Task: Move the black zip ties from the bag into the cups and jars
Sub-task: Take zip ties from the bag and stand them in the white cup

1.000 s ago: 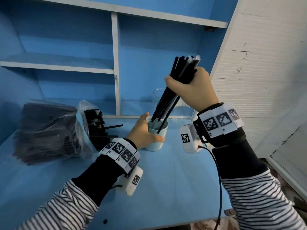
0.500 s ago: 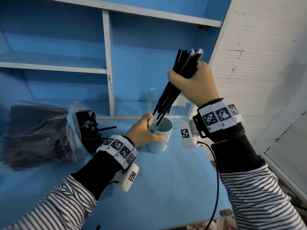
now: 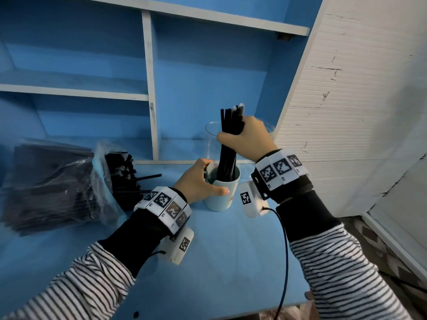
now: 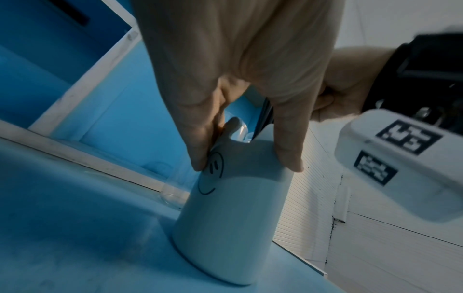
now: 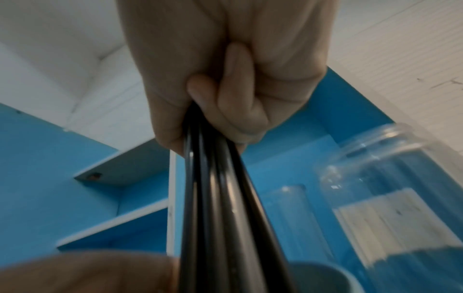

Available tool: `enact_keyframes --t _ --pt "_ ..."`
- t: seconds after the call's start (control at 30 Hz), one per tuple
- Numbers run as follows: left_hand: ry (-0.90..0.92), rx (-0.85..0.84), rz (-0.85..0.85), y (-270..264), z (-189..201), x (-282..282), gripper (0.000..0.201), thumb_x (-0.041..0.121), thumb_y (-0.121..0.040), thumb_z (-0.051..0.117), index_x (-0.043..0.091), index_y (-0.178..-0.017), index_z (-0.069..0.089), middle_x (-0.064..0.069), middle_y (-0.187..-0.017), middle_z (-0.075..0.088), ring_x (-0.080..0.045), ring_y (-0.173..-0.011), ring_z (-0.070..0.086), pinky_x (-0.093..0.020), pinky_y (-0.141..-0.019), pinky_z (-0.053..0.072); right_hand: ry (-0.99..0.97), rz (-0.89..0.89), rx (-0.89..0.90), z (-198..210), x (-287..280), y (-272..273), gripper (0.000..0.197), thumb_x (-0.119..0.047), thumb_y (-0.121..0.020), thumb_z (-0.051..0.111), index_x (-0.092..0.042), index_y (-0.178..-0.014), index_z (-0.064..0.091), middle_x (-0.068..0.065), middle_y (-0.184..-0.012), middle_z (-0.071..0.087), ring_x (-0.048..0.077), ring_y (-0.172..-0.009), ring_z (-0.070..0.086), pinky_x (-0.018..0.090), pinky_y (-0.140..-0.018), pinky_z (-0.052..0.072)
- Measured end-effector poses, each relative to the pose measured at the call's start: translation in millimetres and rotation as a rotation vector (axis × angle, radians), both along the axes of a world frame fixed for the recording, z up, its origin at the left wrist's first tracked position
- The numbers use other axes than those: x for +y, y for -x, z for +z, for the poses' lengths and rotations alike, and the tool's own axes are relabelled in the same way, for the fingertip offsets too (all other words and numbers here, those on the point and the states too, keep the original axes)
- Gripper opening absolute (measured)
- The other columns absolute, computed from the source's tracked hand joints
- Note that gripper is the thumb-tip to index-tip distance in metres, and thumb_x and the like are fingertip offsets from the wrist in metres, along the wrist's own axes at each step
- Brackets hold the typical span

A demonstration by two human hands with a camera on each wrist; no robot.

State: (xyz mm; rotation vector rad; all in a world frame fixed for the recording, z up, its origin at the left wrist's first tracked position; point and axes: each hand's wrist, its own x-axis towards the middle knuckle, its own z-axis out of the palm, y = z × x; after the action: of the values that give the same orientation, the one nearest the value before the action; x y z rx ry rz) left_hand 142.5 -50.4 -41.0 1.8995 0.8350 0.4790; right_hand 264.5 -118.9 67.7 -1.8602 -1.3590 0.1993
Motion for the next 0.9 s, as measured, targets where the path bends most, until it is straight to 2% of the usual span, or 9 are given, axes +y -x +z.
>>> enact_keyframes --t 0.1,0.2,0.37,0.47,0.53,0.57,0.77,0.83,0.9 --pt "0.014 -0.010 0.005 -1 2 0 0.079 0.033 -0.052 0.088 0.024 -0.118 0.046 0.006 -0.118 0.057 -0.014 -0.112 0.056 -0.040 -0.100 0.047 0.125 -0.064 0.037 -18 11 -7 0.034 -0.019 -0.078 0.065 -0.014 -0.058 0.038 -0.001 -0.056 0.041 0.014 -0.053 0.040 0.022 -0.048 0.032" --pt "0.046 -0.024 0.014 -1 3 -1 0.092 0.047 -0.036 0.082 0.027 -0.117 0.045 0.006 -0.119 0.057 -0.015 -0.112 0.057 -0.040 -0.099 0.048 0.163 -0.087 0.055 -32 19 -7 0.026 -0.023 -0.080 0.065 -0.012 -0.064 0.049 0.002 -0.062 0.050 0.017 -0.059 0.048 0.025 -0.052 0.039" --pt "0.007 -0.024 0.029 2 3 2 0.070 0.026 -0.062 0.087 0.027 -0.117 0.044 0.006 -0.120 0.057 -0.014 -0.114 0.054 -0.036 -0.099 0.046 0.109 -0.017 0.100 -36 17 -1 0.033 -0.039 -0.079 0.074 -0.013 -0.093 0.060 0.004 -0.070 0.068 0.013 -0.053 0.061 0.021 -0.054 0.054" --pt "0.016 -0.040 0.040 6 4 3 0.075 0.031 -0.057 0.084 0.025 -0.121 0.046 0.004 -0.122 0.057 -0.016 -0.116 0.054 -0.038 -0.100 0.046 0.072 -0.013 0.152 -36 16 -3 0.050 -0.037 -0.077 0.078 -0.008 -0.114 0.060 0.004 -0.093 0.071 0.020 -0.074 0.070 0.033 -0.076 0.059" --pt "0.025 -0.061 0.053 7 3 3 0.077 0.036 -0.053 0.079 0.026 -0.122 0.046 0.005 -0.124 0.057 -0.016 -0.116 0.054 -0.040 -0.101 0.046 0.067 -0.036 0.079 -36 15 -5 0.062 -0.039 -0.078 0.077 -0.010 -0.128 0.056 0.002 -0.116 0.064 0.021 -0.096 0.067 0.033 -0.091 0.053" --pt "0.025 -0.064 0.052 7 4 2 0.079 0.038 -0.052 0.078 0.026 -0.123 0.046 0.005 -0.124 0.057 -0.015 -0.116 0.054 -0.040 -0.101 0.046 0.064 -0.044 0.043 -37 14 -5 0.062 -0.039 -0.079 0.076 -0.011 -0.130 0.055 0.002 -0.120 0.061 0.020 -0.102 0.063 0.030 -0.094 0.050" --pt "0.060 -0.027 0.049 12 3 3 0.103 0.049 -0.045 0.081 0.026 -0.138 0.043 0.004 -0.133 0.057 -0.017 -0.123 0.053 -0.044 -0.105 0.043 -0.055 -0.083 0.045 -43 12 0 0.034 -0.025 -0.084 0.070 -0.011 -0.112 0.059 0.003 -0.105 0.060 0.019 -0.096 0.062 0.029 -0.087 0.050" --pt "0.043 0.049 0.100 20 5 0 0.110 0.041 -0.058 0.086 0.022 -0.150 0.027 0.002 -0.148 0.042 -0.019 -0.136 0.041 -0.043 -0.111 0.036 -0.162 -0.085 0.078 -40 12 6 0.024 -0.019 -0.084 0.066 -0.011 -0.105 0.059 0.006 -0.105 0.061 0.018 -0.087 0.063 0.025 -0.080 0.050" --pt "-0.041 0.037 0.178 32 8 -4 0.094 0.028 -0.073 0.081 0.019 -0.150 0.027 0.002 -0.148 0.040 -0.018 -0.137 0.038 -0.040 -0.113 0.033 -0.282 -0.058 0.072 -37 11 17 0.015 -0.014 -0.084 0.063 -0.010 -0.099 0.060 0.008 -0.101 0.062 0.015 -0.079 0.061 0.020 -0.075 0.048"
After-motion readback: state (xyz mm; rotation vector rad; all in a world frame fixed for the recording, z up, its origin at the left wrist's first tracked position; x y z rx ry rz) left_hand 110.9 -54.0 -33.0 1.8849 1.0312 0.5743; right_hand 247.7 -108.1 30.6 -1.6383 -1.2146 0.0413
